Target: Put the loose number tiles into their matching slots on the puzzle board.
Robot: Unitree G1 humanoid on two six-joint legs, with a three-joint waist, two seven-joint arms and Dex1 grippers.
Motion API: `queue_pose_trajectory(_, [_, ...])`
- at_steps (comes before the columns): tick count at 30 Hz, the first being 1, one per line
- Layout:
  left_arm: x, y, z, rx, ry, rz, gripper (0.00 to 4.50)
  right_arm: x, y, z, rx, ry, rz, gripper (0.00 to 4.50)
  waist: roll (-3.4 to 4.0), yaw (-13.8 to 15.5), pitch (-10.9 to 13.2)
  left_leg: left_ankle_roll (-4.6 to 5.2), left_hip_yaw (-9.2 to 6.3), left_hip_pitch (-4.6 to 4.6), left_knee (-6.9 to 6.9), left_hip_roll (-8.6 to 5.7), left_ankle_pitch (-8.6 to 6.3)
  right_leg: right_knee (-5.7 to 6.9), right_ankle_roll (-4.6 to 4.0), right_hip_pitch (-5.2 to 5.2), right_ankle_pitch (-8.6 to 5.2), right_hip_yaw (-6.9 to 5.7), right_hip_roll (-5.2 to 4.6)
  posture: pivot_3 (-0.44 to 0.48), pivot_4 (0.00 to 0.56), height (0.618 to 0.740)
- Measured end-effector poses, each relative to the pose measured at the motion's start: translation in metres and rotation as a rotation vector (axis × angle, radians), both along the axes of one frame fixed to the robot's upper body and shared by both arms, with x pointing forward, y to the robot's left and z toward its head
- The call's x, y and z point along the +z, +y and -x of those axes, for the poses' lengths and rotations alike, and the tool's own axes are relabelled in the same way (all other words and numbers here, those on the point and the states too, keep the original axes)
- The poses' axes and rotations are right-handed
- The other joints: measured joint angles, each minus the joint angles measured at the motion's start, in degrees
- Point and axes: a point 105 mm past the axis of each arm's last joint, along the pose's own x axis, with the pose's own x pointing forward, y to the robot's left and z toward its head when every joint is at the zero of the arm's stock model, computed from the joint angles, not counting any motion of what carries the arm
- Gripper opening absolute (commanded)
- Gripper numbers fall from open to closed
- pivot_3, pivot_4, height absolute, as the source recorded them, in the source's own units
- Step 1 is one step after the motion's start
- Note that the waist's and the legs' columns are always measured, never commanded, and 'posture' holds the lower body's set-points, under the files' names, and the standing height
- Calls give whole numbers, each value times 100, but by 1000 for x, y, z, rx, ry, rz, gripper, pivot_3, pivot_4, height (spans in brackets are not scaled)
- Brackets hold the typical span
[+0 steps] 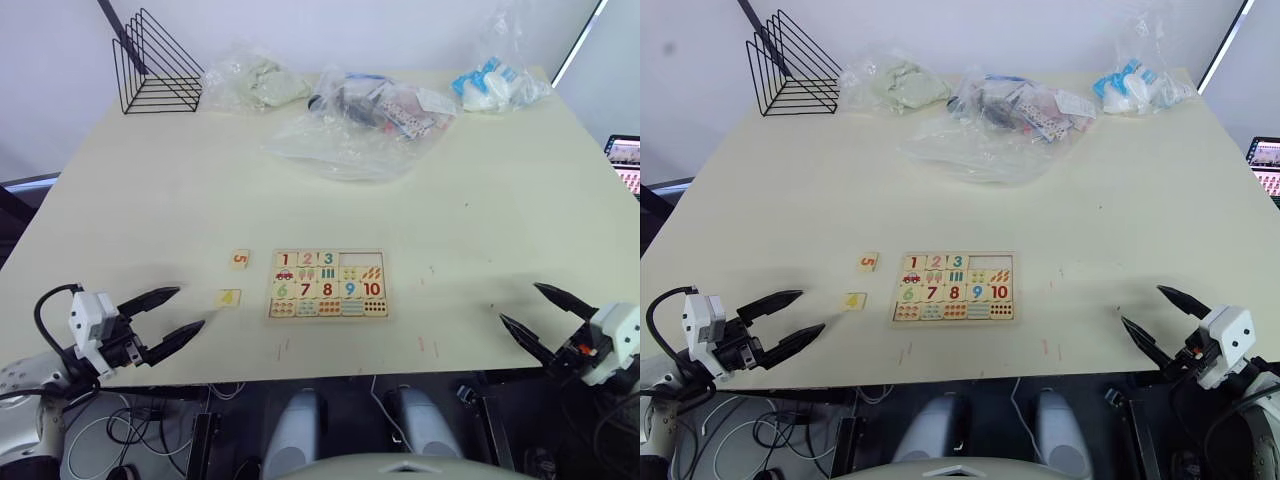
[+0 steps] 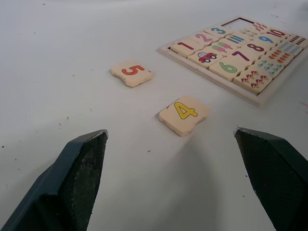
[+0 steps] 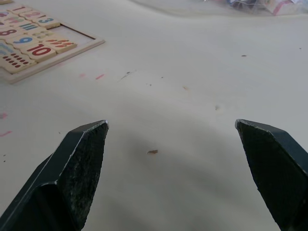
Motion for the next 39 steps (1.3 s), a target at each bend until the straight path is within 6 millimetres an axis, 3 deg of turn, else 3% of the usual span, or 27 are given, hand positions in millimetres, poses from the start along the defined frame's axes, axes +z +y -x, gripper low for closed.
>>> queue_pose_trajectory(39, [-6, -6, -5, -45, -17, -11, 4500, 3, -4, -8, 63, -7, 10, 4430, -4, 12, -4, 0, 12, 2, 6, -2, 0, 9, 0, 1, 0, 0, 1, 0, 150, 740])
